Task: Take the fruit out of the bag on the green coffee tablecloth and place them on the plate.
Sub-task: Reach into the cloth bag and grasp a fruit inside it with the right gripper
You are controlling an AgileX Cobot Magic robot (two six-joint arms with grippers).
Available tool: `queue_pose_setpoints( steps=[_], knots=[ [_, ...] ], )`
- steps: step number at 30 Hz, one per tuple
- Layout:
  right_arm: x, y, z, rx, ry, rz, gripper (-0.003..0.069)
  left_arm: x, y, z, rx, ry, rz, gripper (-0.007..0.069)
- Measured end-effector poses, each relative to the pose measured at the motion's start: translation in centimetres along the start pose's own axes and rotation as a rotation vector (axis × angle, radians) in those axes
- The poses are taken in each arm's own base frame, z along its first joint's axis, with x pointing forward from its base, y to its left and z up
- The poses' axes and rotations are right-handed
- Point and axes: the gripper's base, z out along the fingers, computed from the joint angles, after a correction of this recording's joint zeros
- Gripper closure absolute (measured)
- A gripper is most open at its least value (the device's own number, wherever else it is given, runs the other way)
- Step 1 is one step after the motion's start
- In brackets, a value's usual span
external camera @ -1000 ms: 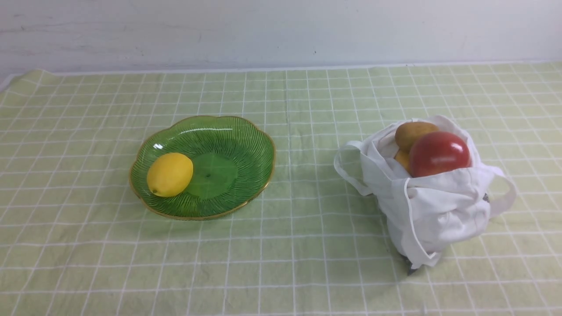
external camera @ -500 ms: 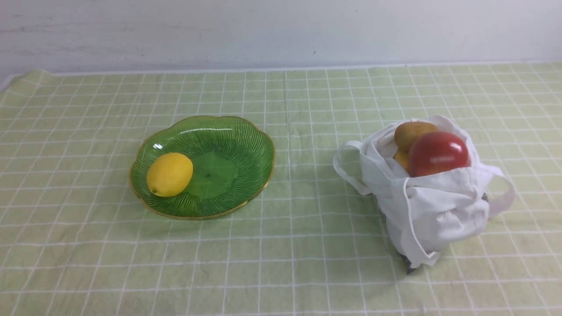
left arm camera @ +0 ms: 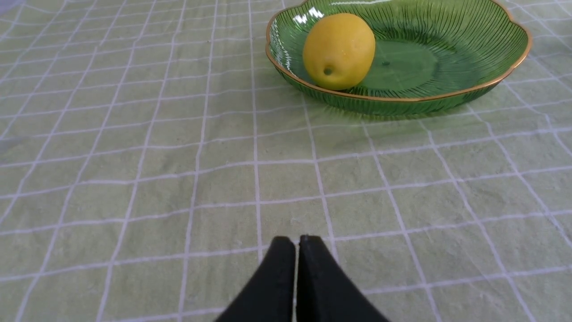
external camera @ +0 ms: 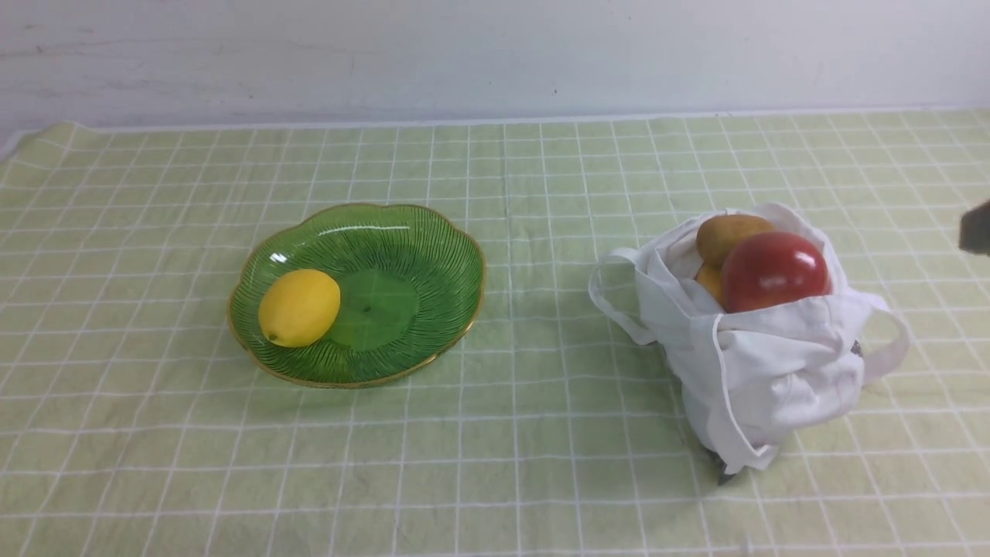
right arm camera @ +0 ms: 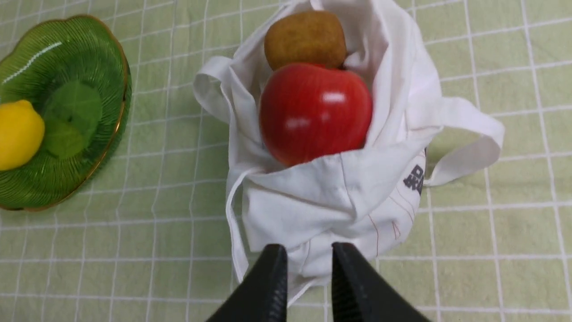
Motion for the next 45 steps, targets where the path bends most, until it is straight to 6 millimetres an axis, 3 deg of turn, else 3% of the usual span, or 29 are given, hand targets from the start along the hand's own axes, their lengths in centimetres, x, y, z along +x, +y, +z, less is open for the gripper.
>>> queue_pose_setpoints(
  steps=[6,9,14,23,28,36,42,45],
  knots=[
    [-2.5,-0.7,3.7,0.011,0.031,-0.013,0.0306,0.0,0.0,0.0,0.0,0.0,0.0,0.0632],
    [-3.4,-0.3,7.2,0.006,0.058,-0.043,0.0114,0.0,0.0,0.0,0.0,0.0,0.0,0.0632],
    [-3.8,0.5,10.8,0.013,0.039,-0.107,-0.0017,0.0,0.0,0.0,0.0,0.0,0.0,0.0632],
    [-3.3,0.6,16.3,0.046,0.075,-0.132,-0.0032,0.0,0.0,0.0,0.0,0.0,0.0,0.0632],
    [-2.6,0.4,18.3,0.056,0.124,-0.142,-0.0032,0.0,0.0,0.0,0.0,0.0,0.0,0.0632],
    [-2.5,1.1,18.7,0.047,0.125,-0.162,-0.0024,0.0,0.0,0.0,0.0,0.0,0.0,0.0632],
    [-2.2,1.0,18.8,0.047,0.165,-0.16,0.0069,0.0,0.0,0.0,0.0,0.0,0.0,0.0632],
    [-2.0,1.0,18.9,0.046,0.18,-0.157,0.0073,0.0,0.0,0.0,0.0,0.0,0.0,0.0632]
  ],
)
